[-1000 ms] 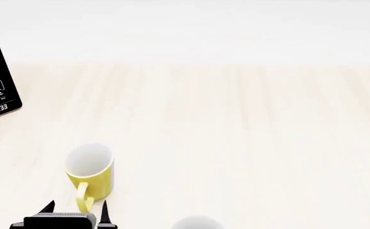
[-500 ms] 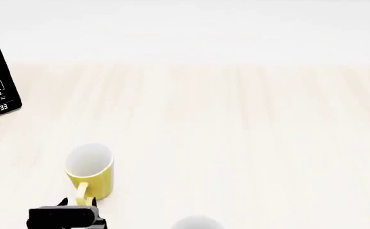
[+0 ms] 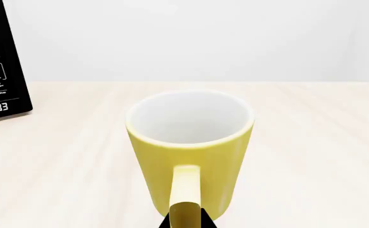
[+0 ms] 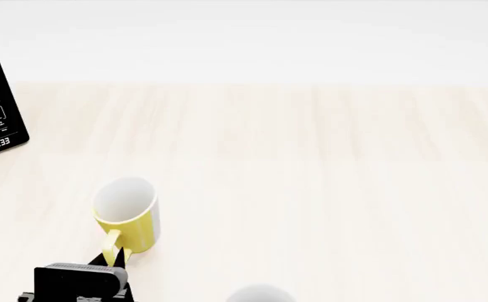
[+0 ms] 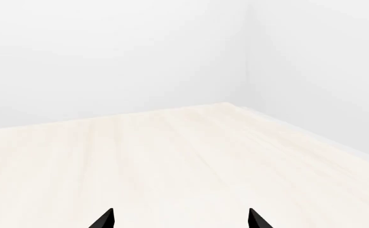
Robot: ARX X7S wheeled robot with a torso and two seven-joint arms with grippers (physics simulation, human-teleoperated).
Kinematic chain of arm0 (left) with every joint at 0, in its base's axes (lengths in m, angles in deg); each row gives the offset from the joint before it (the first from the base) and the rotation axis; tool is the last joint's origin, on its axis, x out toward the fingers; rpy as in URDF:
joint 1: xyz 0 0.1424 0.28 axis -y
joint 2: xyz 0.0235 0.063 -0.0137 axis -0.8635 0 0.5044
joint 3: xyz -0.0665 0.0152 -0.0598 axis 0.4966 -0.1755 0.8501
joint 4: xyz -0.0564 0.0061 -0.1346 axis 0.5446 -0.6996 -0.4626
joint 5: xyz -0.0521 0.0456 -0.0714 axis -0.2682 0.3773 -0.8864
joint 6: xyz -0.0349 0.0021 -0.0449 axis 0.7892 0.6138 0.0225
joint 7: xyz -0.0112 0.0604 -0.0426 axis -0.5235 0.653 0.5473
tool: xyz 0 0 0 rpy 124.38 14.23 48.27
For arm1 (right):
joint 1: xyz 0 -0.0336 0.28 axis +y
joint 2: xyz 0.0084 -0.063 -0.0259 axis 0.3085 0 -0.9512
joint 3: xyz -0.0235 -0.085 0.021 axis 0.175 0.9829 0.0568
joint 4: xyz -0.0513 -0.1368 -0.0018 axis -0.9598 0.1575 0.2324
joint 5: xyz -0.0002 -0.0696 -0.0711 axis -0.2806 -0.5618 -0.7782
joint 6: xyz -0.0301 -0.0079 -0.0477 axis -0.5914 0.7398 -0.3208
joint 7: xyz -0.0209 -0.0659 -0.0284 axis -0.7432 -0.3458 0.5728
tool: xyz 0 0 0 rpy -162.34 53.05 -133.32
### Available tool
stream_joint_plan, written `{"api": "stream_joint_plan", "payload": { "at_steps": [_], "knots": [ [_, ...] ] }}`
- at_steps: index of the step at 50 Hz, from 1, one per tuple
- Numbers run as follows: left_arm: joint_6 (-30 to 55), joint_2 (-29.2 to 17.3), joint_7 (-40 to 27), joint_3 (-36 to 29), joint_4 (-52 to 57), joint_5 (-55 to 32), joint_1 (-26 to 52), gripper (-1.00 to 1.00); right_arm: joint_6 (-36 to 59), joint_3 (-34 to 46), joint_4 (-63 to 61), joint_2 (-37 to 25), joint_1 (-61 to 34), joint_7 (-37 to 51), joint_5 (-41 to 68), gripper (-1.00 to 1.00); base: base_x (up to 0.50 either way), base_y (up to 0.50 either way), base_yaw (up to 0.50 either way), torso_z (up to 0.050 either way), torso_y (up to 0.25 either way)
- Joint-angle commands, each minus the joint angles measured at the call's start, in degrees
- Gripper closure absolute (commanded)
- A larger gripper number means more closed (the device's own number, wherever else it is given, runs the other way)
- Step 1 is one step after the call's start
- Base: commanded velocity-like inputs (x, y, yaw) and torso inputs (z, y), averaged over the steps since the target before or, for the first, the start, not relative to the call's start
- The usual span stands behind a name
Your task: Put the yellow and white mug to the front of the white mug.
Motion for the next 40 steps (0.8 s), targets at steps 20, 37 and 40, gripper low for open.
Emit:
{"api": "stream_joint_plan", "payload": {
  "at_steps": [20, 37, 40],
  "knots": [
    [-6.21, -3.71, 43.29, -4.87, -16.69, -13.86, 21.76, 1.00, -1.46, 0.20, 0.76, -0.90, 0.38, 0.10, 1.05, -1.00, 0.00, 0.00, 0.00, 0.000, 0.000],
    [-0.31, -4.43, 48.46, -8.18, -11.42, -15.83, 23.81, 1.00, -1.95, 0.31, 0.46, -1.30, 0.77, 0.32, 1.41, -1.00, 0.00, 0.00, 0.00, 0.000, 0.001],
    [0.12, -4.65, 48.55, -8.43, -10.14, -16.06, 23.52, 1.00, -2.00, 0.39, 0.32, -1.37, 0.85, 0.37, 1.44, -1.00, 0.00, 0.00, 0.00, 0.000, 0.000]
  ]
}}
